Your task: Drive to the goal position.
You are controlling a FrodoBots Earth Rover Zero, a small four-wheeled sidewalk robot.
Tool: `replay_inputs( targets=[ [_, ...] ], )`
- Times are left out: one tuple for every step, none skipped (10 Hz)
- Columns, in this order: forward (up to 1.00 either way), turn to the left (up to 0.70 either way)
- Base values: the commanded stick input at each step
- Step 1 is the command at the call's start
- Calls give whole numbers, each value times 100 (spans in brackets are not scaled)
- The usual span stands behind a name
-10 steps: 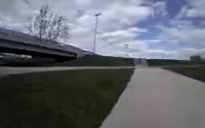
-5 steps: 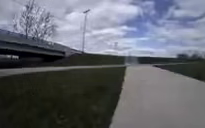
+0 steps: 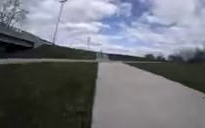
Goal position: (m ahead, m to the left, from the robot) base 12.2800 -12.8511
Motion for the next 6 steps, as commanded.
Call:
replay_inputs(
  targets=[
    [-98,0],
    [-98,0],
    [-98,0],
    [-99,0],
    [-56,0],
    [0,0]
  ],
)
